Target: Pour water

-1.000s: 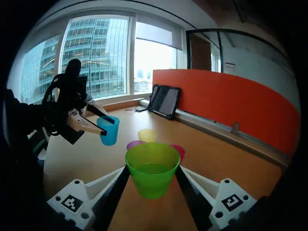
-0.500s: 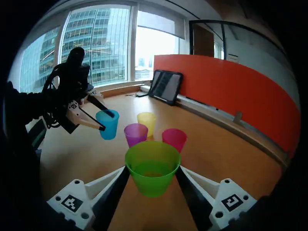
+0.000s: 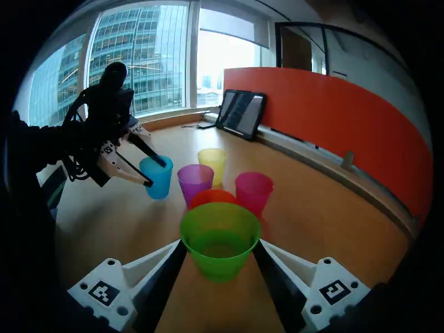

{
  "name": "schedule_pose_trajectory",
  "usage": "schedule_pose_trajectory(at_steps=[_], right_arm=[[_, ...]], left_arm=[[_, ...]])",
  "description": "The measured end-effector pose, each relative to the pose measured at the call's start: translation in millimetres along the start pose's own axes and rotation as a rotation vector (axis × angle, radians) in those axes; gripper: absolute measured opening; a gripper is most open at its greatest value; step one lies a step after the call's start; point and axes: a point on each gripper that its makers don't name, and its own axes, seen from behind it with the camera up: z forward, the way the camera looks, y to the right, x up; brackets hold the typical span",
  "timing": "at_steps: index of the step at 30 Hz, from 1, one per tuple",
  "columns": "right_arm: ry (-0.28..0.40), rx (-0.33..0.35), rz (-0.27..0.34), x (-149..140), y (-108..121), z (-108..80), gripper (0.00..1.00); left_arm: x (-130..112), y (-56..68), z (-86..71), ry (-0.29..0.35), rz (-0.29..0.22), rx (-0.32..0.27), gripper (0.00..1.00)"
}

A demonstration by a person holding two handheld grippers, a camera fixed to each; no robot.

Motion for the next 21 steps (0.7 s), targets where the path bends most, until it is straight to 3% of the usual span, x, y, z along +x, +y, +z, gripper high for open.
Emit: schedule_pose_trajectory(at_steps=[21], right_arm=[[-0.015,-0.007,0.006,-10,1,9.5,0.88]], left_arm=[[-15,-0.5,5.5,-0.023,-0.005,-0.002,0.87]])
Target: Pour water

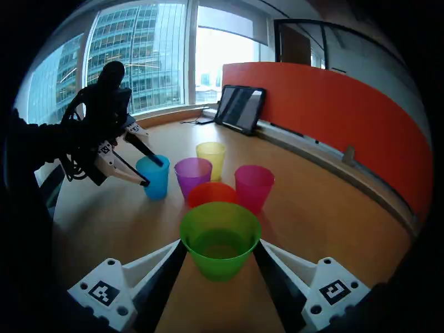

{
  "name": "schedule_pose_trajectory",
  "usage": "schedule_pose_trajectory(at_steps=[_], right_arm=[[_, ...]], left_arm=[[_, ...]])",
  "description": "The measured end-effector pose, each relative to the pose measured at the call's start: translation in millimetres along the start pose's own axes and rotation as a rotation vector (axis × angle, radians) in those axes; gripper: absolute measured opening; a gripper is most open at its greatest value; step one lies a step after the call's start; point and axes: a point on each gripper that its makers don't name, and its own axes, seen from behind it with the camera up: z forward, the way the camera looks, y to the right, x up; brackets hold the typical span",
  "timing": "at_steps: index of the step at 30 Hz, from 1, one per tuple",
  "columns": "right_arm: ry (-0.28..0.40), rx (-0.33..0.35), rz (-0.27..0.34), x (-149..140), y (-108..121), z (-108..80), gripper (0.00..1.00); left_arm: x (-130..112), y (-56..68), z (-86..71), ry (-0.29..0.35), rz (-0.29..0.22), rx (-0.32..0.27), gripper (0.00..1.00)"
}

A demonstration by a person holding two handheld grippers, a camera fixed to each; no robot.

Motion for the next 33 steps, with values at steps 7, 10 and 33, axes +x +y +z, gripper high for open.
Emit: schedule_pose_trajectory(at_steps=[7,10,33], right_arm=[[-0.002,0.002,0.005,-3,-3,2.6,0.88],[-0.005,0.002,0.007,-5,-5,4.0,0.88],[-0.048,-0.005,0.015,-34,-10,13.7,0.88]], left_arm=[[-10,-1.4,-1.7,-0.027,0.01,0.012,0.87],[-13,-1.7,-2.4,-0.037,0.015,0.02,0.94],[-28,-0.5,-21.4,-0.042,-0.03,0.035,1.0]])
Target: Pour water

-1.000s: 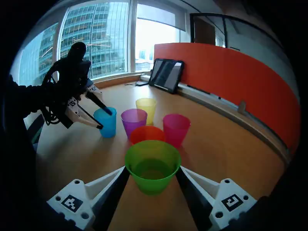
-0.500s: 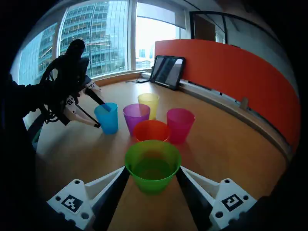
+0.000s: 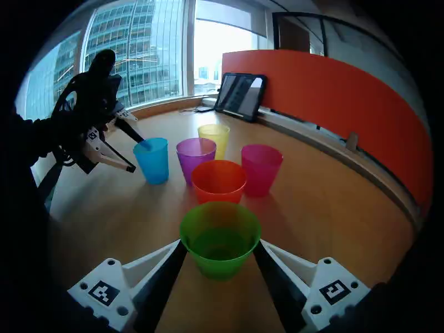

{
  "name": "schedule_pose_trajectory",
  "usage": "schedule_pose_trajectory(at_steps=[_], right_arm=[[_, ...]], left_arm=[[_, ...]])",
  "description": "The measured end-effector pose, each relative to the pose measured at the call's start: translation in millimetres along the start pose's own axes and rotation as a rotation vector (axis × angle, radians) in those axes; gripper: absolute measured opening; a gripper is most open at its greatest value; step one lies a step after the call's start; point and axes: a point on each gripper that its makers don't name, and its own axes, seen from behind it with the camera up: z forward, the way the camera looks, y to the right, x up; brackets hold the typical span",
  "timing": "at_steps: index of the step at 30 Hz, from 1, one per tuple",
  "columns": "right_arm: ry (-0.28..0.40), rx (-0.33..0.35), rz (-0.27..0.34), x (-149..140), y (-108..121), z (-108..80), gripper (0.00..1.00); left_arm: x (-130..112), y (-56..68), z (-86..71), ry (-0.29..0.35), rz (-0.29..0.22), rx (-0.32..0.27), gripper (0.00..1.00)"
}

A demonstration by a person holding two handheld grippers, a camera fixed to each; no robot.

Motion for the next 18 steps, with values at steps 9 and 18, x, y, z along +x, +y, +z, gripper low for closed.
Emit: schedule_pose_trajectory(at_steps=[9,18], right_arm=[[-0.003,-0.009,0.005,-5,0,-1.8,0.89],[-0.013,-0.036,0.004,-11,2,-4.8,1.0]], left_arm=[[-1,4.8,-2.3,-0.003,0.002,-0.006,1.0],[-2,7.3,-8.0,0.004,-0.002,-0.006,1.0]])
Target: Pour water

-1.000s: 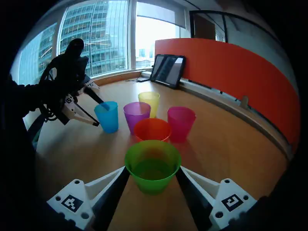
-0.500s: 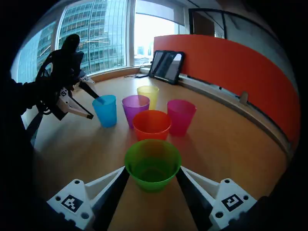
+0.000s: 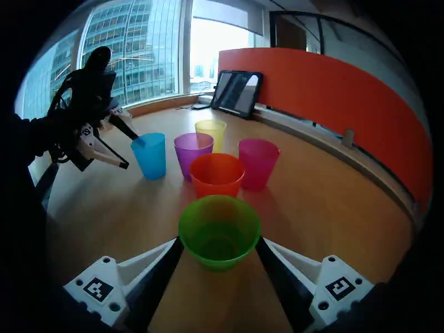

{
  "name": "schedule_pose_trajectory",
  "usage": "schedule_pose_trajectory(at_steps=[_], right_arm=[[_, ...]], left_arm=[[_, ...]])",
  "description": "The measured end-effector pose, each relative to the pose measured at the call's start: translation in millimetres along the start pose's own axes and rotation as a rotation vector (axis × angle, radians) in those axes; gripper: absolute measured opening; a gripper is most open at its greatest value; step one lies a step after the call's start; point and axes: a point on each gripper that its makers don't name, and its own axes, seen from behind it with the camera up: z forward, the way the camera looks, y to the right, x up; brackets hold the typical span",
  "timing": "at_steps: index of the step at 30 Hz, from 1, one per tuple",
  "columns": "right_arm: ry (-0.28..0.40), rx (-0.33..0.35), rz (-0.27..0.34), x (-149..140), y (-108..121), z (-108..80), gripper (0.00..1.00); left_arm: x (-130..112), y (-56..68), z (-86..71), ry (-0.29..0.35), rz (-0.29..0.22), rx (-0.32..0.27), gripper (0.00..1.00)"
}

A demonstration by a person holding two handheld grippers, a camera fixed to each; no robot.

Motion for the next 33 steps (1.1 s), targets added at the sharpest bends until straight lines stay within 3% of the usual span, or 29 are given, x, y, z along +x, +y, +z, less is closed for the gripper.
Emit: schedule_pose_trajectory(at_steps=[20,27,33], right_arm=[[0.066,-0.097,0.053,-7,-7,-49.3,1.0],[0.095,-0.152,0.084,-11,-4,-65.3,1.0],[0.126,-0.198,0.121,-11,0,-77.8,1.0]], left_arm=[[-15,3.6,-38.6,0.053,-0.046,0.067,1.0],[-18,6.8,-49.6,0.102,-0.074,0.103,1.0],[-15,2.6,-59.9,0.151,-0.078,0.155,1.0]])
